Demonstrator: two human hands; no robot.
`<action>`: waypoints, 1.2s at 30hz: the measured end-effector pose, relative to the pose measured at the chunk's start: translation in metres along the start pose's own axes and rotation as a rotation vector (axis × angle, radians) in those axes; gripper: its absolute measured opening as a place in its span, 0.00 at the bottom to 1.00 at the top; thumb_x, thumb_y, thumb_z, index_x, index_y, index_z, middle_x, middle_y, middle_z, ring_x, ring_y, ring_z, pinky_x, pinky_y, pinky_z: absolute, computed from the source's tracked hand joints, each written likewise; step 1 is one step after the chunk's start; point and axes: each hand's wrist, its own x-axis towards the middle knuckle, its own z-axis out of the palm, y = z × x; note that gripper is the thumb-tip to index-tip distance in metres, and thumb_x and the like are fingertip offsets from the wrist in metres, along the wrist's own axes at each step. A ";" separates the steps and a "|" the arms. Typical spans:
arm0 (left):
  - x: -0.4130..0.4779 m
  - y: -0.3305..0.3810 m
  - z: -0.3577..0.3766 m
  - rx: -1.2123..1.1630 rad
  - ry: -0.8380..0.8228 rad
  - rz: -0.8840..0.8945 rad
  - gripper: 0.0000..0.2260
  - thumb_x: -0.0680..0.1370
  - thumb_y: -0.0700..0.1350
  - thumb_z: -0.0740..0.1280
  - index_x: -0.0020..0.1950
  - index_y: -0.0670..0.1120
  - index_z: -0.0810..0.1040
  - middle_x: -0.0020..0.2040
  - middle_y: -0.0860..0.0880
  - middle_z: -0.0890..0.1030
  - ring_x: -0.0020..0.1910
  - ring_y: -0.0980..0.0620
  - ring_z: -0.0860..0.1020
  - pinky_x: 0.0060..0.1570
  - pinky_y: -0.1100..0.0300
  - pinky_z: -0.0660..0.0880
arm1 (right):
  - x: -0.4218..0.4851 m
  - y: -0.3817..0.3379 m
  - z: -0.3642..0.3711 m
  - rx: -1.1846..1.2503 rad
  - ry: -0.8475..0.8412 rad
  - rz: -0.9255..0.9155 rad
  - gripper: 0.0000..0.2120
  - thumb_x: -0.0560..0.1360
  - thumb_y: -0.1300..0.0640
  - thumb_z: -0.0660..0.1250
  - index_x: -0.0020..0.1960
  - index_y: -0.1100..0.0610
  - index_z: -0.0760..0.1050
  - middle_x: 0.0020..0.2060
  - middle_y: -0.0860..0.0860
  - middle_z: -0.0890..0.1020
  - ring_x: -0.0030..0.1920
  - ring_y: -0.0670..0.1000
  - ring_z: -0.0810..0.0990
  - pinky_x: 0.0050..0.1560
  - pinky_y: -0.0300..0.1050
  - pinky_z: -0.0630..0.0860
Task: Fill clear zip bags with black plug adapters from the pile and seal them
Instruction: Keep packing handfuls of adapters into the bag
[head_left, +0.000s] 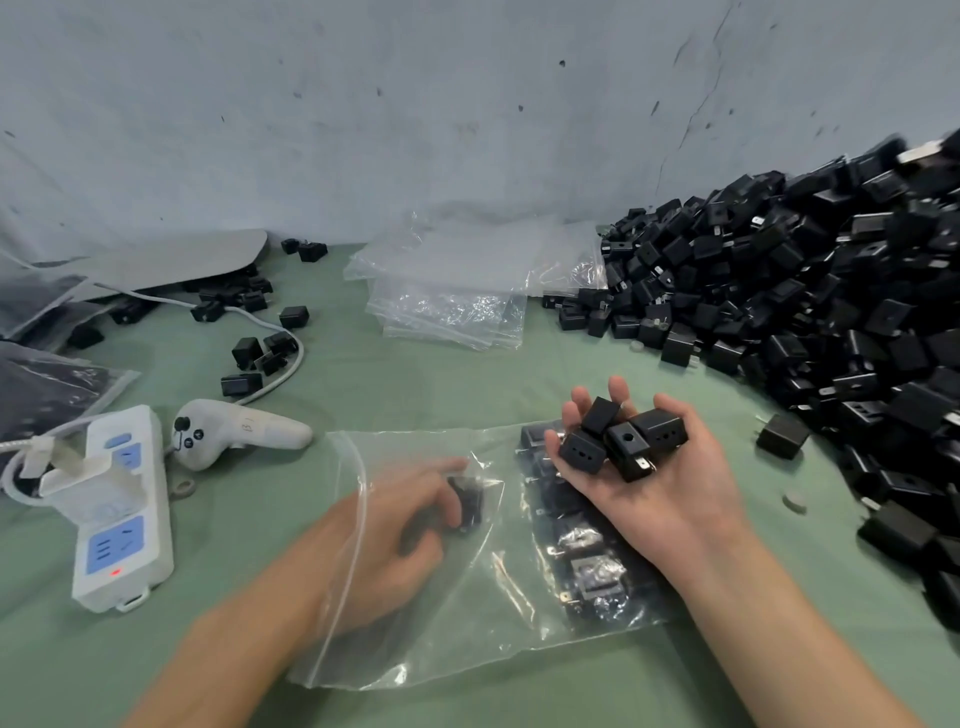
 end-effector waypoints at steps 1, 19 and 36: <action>0.001 0.000 0.001 -0.015 0.001 0.013 0.12 0.73 0.43 0.62 0.51 0.57 0.77 0.67 0.66 0.73 0.69 0.63 0.71 0.67 0.60 0.69 | 0.000 0.000 0.000 -0.001 -0.002 -0.001 0.14 0.78 0.50 0.62 0.58 0.54 0.79 0.56 0.59 0.83 0.50 0.60 0.84 0.55 0.66 0.79; 0.007 0.002 -0.003 0.161 0.011 0.050 0.18 0.78 0.50 0.56 0.62 0.56 0.80 0.56 0.55 0.77 0.49 0.54 0.78 0.50 0.59 0.73 | 0.002 0.000 -0.001 -0.010 -0.004 -0.001 0.13 0.78 0.49 0.62 0.55 0.54 0.80 0.54 0.59 0.83 0.49 0.60 0.84 0.56 0.66 0.78; 0.013 0.004 0.019 0.318 -0.144 0.024 0.27 0.83 0.57 0.48 0.81 0.54 0.50 0.79 0.61 0.47 0.77 0.63 0.40 0.74 0.66 0.37 | 0.001 0.001 0.000 -0.026 -0.017 -0.010 0.13 0.78 0.50 0.61 0.54 0.55 0.80 0.53 0.59 0.83 0.48 0.60 0.83 0.55 0.66 0.78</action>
